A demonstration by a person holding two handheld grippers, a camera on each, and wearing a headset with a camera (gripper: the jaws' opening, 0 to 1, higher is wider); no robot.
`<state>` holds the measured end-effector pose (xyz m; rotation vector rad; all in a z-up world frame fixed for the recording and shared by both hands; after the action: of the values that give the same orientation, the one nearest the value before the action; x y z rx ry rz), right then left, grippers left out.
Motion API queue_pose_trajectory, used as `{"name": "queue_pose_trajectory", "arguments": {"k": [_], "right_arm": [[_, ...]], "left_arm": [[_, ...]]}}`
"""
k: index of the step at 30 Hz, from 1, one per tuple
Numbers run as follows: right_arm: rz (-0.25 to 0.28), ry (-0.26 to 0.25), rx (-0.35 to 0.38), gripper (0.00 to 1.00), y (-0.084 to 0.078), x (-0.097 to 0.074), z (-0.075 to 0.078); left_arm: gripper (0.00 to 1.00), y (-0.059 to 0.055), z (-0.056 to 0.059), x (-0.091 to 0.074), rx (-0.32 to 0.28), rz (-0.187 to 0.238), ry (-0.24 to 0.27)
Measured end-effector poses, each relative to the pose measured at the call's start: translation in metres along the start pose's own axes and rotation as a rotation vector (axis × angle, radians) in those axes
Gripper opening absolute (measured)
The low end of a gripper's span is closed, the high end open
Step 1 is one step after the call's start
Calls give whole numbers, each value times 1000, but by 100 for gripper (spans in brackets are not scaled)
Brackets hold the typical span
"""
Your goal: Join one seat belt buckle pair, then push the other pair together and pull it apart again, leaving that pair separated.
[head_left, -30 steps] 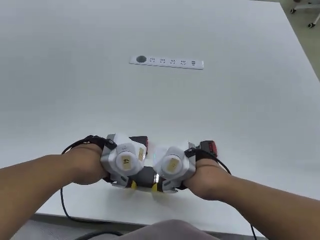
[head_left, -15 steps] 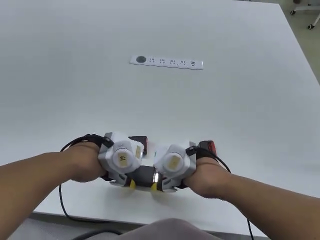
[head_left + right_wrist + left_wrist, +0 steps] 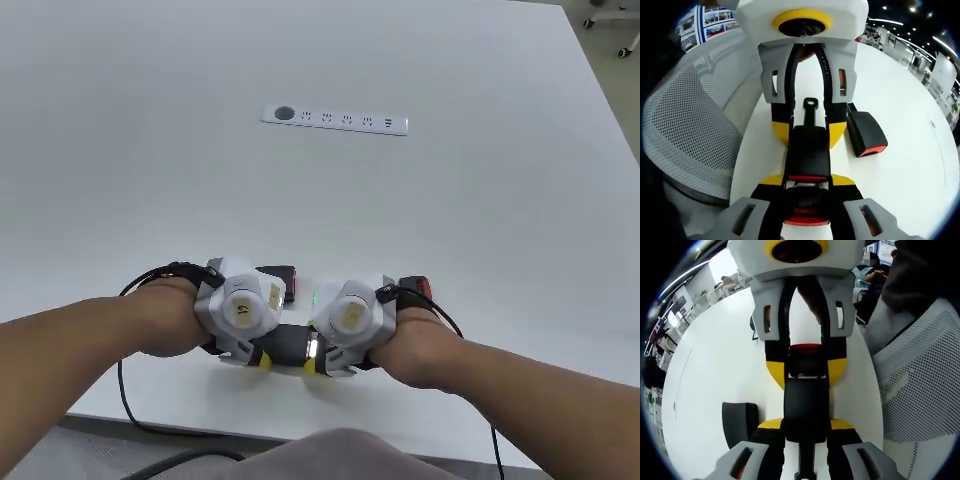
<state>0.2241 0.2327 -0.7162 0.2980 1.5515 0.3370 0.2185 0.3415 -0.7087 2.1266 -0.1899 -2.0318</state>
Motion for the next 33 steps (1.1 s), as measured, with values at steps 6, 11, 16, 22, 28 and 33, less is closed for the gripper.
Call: {"name": "queue_pose_trajectory", "arguments": {"k": [6, 11, 16, 22, 28, 33], "right_arm": [[11, 5, 10, 29, -1, 0, 1], [13, 10, 7, 29, 0, -1, 0], [12, 14, 2, 29, -1, -1, -1], [29, 18, 18, 29, -4, -2, -1], [53, 22, 36, 30, -6, -3, -2], [61, 22, 54, 32, -9, -4, -1]], "left_arm": [[32, -1, 1, -2, -23, 28, -3], [33, -4, 1, -1, -47, 56, -4], [33, -3, 3, -1, -54, 67, -3], [32, -1, 3, -2, -52, 67, -10], [32, -2, 2, -1, -54, 73, -12], [32, -3, 1, 1, -58, 73, -16]]}}
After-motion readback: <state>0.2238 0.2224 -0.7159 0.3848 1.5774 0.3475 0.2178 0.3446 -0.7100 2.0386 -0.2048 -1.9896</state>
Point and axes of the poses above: the centre of the closed fingertips' face, and the gripper's own axes: x roughly forward along the fingers, z roughly to its right, y roughly out of its top, the point moved 8 cm from there along -x, roughly backward along the fingers, and after that the axes turned 13 degrees about -z, right-handed, at the moved point
